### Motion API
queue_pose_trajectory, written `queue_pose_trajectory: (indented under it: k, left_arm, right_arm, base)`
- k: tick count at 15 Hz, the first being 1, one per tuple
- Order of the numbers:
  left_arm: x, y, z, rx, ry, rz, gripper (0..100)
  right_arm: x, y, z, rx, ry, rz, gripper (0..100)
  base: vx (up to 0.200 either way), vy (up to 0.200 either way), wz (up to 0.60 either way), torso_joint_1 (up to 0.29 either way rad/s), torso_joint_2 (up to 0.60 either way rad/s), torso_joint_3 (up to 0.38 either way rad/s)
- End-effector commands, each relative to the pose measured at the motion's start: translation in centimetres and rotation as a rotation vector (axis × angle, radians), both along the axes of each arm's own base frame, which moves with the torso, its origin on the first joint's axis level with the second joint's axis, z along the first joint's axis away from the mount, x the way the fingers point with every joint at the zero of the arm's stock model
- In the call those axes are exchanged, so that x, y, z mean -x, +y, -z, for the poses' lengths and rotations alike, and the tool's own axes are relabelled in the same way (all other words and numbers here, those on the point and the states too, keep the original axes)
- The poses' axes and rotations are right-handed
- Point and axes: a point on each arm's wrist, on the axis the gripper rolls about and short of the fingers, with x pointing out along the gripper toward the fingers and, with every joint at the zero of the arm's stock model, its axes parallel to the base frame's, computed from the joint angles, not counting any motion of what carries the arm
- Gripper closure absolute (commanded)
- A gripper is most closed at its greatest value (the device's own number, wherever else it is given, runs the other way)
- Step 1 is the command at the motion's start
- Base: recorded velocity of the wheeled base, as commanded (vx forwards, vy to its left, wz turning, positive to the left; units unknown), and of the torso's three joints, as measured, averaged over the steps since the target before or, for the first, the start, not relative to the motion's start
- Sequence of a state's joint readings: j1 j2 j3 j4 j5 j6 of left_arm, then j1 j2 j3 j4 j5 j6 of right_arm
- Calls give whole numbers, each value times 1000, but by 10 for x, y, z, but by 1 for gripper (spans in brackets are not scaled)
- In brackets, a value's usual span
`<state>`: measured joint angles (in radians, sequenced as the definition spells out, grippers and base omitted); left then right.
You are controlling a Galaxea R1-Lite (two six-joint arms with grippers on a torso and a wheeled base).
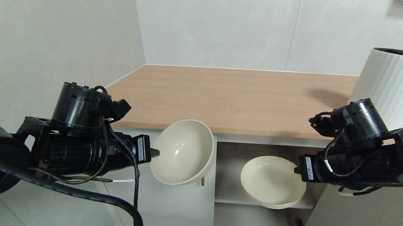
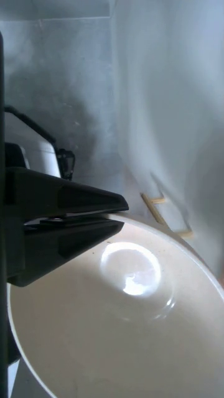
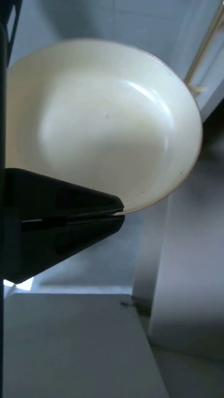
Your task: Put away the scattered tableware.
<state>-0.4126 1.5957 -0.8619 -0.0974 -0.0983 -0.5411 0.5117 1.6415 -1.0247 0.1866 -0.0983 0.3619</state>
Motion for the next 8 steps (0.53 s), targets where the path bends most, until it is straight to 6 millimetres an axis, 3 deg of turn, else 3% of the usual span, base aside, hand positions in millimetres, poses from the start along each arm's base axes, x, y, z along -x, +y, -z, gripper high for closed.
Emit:
queue_pose_trajectory:
  k: [1, 8]
  left_arm:
    - [0, 0, 1, 0, 2, 0, 100]
    - [-1, -1, 2, 7, 10, 13, 100]
  right_arm:
    - [-2, 1, 3, 5, 8, -1, 100]
    - [-6, 3, 10, 17, 30, -1, 100]
  base:
    - [0, 0, 0, -163, 466, 295]
    - [0, 0, 0, -125, 431, 295]
